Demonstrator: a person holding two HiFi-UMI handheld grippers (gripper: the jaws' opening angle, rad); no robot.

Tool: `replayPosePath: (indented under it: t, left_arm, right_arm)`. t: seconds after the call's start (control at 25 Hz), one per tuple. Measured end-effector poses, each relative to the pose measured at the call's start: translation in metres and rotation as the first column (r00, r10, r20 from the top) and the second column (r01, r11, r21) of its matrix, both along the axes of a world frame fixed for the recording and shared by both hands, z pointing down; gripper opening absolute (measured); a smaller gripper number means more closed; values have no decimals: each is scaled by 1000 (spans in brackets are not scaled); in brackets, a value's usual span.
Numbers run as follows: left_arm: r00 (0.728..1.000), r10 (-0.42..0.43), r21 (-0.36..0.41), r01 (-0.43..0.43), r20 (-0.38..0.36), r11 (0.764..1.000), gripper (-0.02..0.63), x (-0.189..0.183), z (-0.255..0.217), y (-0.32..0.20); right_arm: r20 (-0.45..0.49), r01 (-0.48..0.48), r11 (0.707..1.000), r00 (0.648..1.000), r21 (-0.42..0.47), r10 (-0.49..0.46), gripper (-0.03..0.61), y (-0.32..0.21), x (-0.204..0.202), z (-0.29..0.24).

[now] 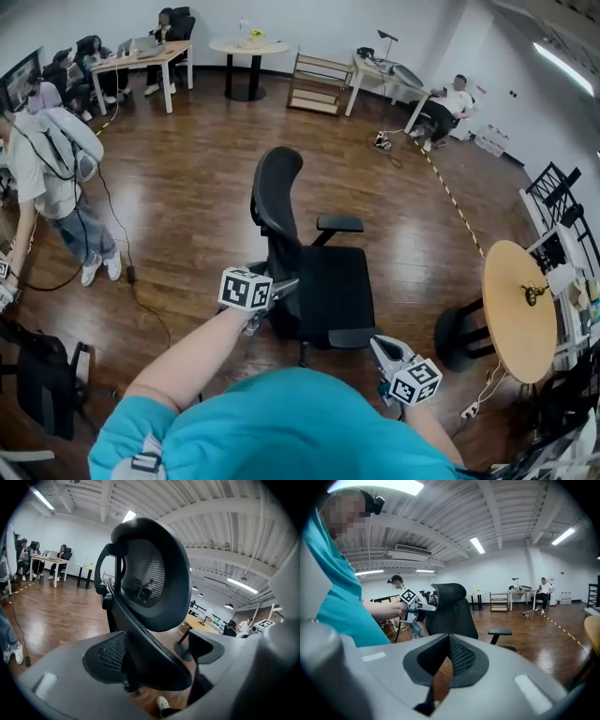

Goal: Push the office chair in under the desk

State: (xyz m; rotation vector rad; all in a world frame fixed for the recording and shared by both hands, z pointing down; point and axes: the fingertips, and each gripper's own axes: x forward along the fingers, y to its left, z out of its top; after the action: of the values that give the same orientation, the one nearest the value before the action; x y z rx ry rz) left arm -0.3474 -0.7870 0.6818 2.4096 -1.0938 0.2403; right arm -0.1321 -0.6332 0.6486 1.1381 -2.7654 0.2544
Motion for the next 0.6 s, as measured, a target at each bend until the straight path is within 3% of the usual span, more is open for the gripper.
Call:
replayPosePath:
  t: [0.16, 0.4, 0.6]
  left_arm:
    - [990, -49, 15, 47, 133, 999, 515, 20, 6, -17]
    - [959, -32, -3, 34, 280, 999, 575, 43, 26, -38]
    - [942, 14, -12, -10, 337, 1000, 584, 41, 27, -45]
  right_arm:
    - [18, 45, 999, 999, -2, -45, 0, -9, 39, -4]
    - [39, 63, 998, 997, -20, -63, 0, -33, 106, 4]
    - [58, 48, 999, 997, -25, -47, 0, -39, 123, 5]
